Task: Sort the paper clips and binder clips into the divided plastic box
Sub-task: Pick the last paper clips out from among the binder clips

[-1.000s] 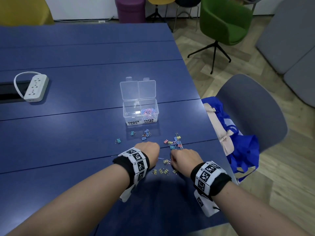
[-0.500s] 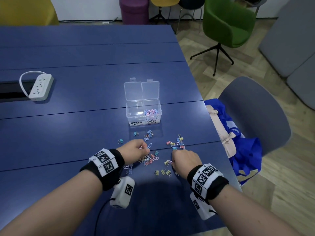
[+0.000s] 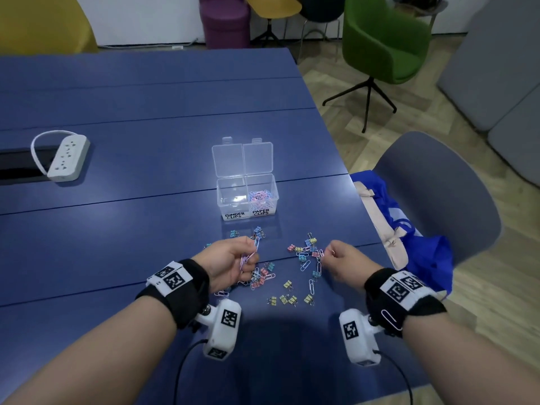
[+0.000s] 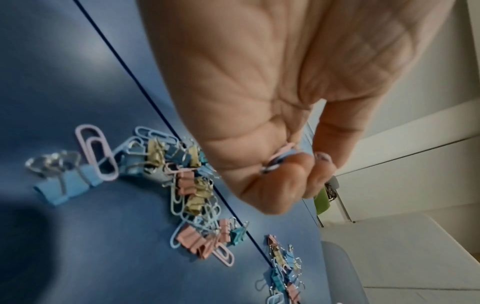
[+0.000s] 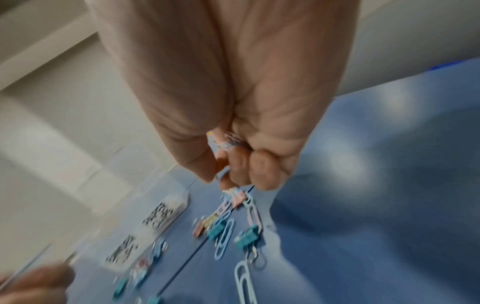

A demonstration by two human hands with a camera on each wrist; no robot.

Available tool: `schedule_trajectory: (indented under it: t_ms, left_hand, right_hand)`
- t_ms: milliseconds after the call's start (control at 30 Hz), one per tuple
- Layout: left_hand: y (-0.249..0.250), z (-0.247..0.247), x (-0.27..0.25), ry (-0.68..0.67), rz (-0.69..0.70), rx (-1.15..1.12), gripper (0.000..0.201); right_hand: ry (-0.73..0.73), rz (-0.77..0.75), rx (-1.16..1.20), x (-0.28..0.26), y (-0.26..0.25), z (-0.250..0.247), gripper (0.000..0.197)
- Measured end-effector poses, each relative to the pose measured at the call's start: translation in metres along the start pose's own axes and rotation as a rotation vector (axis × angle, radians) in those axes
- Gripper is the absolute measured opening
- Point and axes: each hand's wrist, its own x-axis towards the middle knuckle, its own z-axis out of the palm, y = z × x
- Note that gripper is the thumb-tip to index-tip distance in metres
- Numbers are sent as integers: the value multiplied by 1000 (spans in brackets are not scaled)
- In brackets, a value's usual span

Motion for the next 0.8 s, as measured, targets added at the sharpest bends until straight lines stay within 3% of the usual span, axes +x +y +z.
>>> schedule_trajectory:
  t_ms: [100,200,333,400,467,533,600,800]
  left_hand:
    - [0,8,4,-41,-11,-30,17]
    - [-1,18,9,-48,5,-60,8]
    - [-3,27,15,-87,13,-107,4]
    - [-5,31,19,-71,4,-95,17]
    - [-6,37,25,-30,6,-43,34]
    - [-8,43,30,-10,26,-3,41]
    - [-9,49,32,-25,10,17,40]
    - [-4,61,43,9,-46,143,25]
  right_hand:
    - [68,32,296,-1,13,-4,17]
    - [3,75,624,2,20,0,22]
    - [3,183,760,4,20,2,27]
    - [15,219,788,4,17,2,22]
    - [45,213,661,6,16,1,22]
    - [51,170,358,11,17,3,23]
    - [39,138,120,14,17,6,25]
    - [66,127,-89,13,10,7,24]
